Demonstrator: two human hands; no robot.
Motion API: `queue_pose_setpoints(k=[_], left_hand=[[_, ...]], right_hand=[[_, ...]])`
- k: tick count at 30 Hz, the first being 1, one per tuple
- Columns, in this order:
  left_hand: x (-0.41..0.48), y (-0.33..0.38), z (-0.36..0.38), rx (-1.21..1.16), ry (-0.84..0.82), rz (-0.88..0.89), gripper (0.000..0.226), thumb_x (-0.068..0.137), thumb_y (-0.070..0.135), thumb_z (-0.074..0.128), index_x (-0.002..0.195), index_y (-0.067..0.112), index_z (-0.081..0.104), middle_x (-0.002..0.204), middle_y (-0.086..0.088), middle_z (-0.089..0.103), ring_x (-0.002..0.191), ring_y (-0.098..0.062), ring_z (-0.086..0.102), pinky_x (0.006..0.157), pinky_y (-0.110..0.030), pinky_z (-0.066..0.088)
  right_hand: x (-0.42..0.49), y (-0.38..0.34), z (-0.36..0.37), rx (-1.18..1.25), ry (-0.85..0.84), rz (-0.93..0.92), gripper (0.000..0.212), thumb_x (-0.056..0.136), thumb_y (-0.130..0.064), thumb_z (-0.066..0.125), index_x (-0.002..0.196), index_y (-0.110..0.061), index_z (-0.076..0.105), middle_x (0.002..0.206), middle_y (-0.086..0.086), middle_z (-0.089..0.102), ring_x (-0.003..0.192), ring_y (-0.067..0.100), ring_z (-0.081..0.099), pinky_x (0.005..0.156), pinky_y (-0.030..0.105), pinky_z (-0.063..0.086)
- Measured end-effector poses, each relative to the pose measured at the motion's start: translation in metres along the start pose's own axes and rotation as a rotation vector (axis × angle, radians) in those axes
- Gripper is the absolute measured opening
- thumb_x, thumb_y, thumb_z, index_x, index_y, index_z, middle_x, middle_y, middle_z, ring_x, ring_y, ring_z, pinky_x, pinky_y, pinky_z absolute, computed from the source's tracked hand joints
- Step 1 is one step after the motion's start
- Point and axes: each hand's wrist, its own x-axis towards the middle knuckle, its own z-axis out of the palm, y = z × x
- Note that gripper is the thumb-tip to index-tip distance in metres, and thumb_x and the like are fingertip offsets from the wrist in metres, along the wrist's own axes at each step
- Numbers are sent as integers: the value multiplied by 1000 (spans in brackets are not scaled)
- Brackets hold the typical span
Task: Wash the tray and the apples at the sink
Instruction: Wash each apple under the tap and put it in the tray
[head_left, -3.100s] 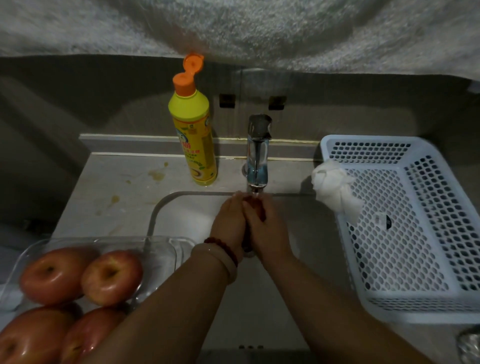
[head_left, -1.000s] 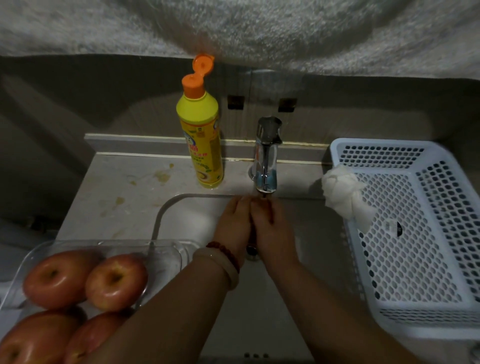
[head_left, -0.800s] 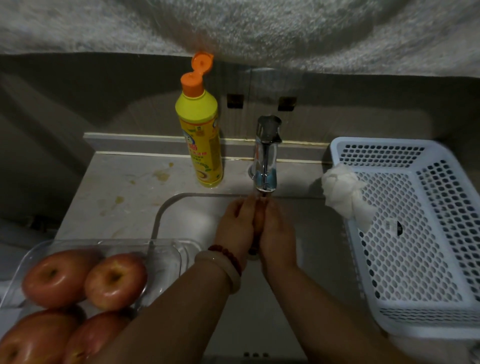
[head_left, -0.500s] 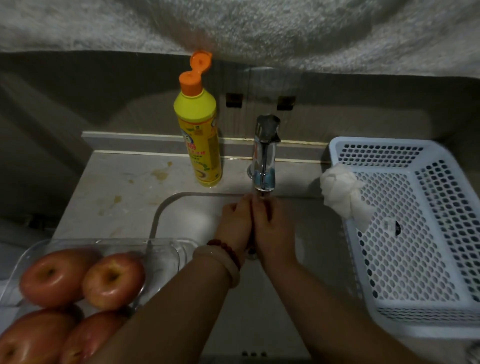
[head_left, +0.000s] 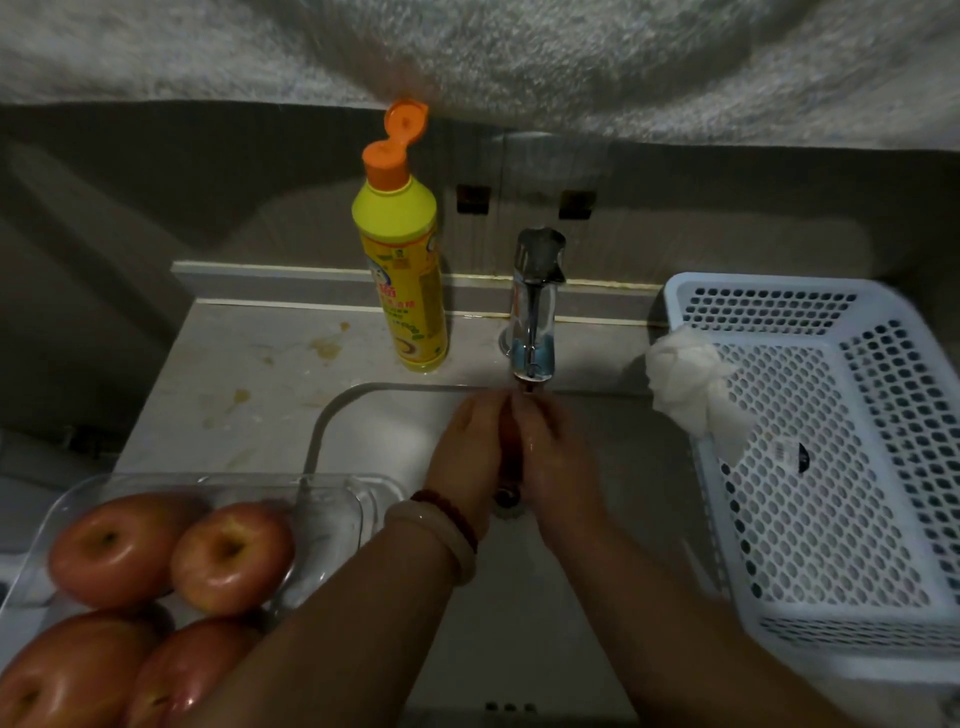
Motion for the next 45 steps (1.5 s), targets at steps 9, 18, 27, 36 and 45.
queue_pose_setpoints(k=[9,18,27,36,45], left_hand=[[-4,-6,4,93,32,136,13,87,34,64,98,28,68,93,3,73,90,-15,69,82,-36,58],[-6,12,-3,-55,-125,-226,39,89,53,53,91,19,72,90,-11,74,85,-26,68,73,-36,54],[-7,-10,-3,304,-35,327,19,96,39,50,112,37,60,111,6,65,101,-8,63,85,-27,55],[2,-7,0,155,38,65,22,98,47,41,103,36,59,107,2,64,101,-21,62,90,-46,54],[10,-19,-5,590,-3,425,25,100,27,41,120,21,56,117,-6,60,109,-20,56,99,-39,46]], right_hand=[[2,-3,5,368,13,388,25,94,-38,52,96,-22,70,94,6,73,92,22,68,83,40,56],[-5,12,3,-229,8,-517,30,94,-30,47,110,-14,66,100,-8,62,93,2,55,86,11,41],[-1,-24,-2,546,-71,629,31,88,-42,61,103,-16,70,91,11,75,87,26,69,71,36,55],[-7,-11,3,353,78,316,22,91,-42,56,99,-26,69,99,3,70,92,24,67,70,38,56],[-2,-6,0,259,2,219,15,93,-32,59,91,-26,72,92,1,74,90,20,69,81,41,56]])
